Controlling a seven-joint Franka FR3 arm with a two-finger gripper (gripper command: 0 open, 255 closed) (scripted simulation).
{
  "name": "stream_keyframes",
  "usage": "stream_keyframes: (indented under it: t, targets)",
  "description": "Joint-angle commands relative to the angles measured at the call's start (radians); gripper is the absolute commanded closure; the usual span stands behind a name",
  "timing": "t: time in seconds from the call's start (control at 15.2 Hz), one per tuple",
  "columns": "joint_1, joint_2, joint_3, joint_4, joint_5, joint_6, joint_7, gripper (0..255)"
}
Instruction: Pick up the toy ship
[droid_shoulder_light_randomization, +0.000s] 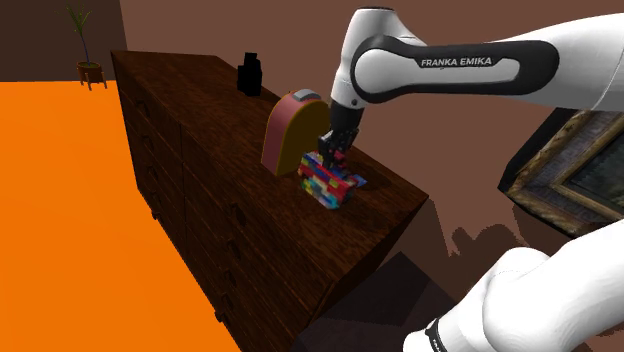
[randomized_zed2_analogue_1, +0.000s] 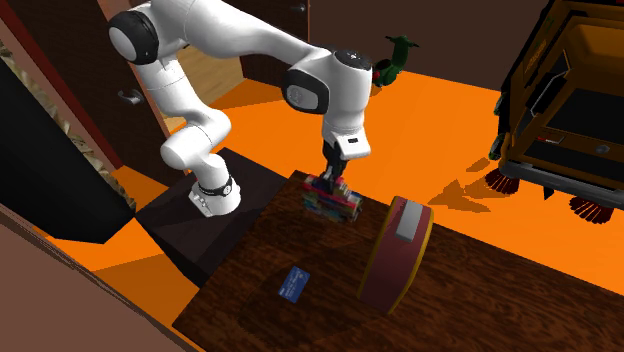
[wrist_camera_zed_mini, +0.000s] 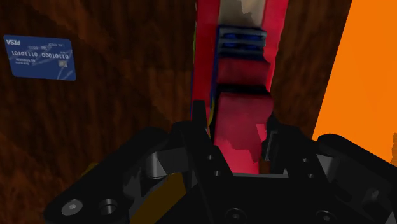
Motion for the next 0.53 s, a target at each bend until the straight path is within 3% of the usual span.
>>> stream_keyframes:
  t: [0.0,0.46]
  targets:
    - [-0.001,-0.002,-0.001,0.026,0.0,-0.027,-0.003,255]
    - [-0.001,-0.008,-0.001,0.089,0.001,-0.097,-0.006,255]
